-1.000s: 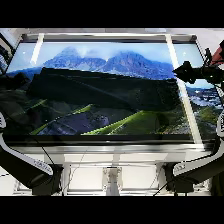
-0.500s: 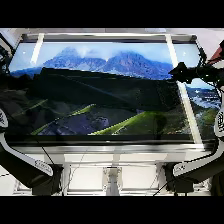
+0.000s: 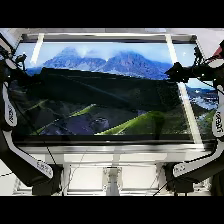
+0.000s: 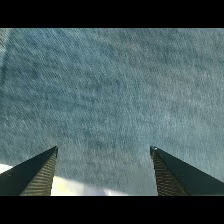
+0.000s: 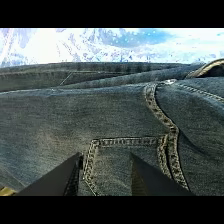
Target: Fold the clothes and pants, and hang the long-sleeved shirts on hangers.
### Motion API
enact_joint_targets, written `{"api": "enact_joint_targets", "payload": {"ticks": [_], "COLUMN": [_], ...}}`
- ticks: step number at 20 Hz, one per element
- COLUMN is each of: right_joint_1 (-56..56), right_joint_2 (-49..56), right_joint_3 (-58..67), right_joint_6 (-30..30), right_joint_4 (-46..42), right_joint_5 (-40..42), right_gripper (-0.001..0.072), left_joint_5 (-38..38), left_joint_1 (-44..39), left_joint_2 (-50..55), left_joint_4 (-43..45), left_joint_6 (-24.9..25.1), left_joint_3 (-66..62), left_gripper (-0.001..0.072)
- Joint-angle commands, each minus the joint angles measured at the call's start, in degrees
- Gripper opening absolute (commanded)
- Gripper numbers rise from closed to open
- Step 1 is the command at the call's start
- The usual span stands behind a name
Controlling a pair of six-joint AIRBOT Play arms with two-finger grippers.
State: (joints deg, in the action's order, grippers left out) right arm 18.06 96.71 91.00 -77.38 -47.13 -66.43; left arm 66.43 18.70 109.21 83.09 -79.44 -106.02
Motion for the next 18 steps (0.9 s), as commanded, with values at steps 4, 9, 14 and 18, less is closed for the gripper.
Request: {"api": "enact_joint_targets", "payload": {"ticks": [4,9,14,18], "right_joint_1": [-1.03,-1.03,-1.03,-1.03], "right_joint_2": [0.02,0.02,0.02,0.02], "right_joint_3": [0.07,0.07,0.07,0.07], "right_joint_6": [0.07,0.04,0.04,0.04], "right_joint_4": [-1.46,-2.58,-4.09,-4.17], "right_joint_5": [-0.02,-0.07,-0.13,-0.55], "right_gripper": [0.0345,0.0345,0.0344,0.0344], "left_joint_5": [-10.12,-8.22,-8.13,-5.60], "left_joint_1": [0.11,0.68,0.52,-0.22], "left_joint_2": [1.29,5.51,8.72,8.92], "left_joint_4": [4.37,3.61,-5.07,-7.37], "left_joint_6": [-11.56,-15.13,-15.04,-11.58], "left_joint_3": [-0.07,-0.07,-0.07,-0.07], "left_gripper": [0.0641,0.0675,0.0670,0.0305]}}
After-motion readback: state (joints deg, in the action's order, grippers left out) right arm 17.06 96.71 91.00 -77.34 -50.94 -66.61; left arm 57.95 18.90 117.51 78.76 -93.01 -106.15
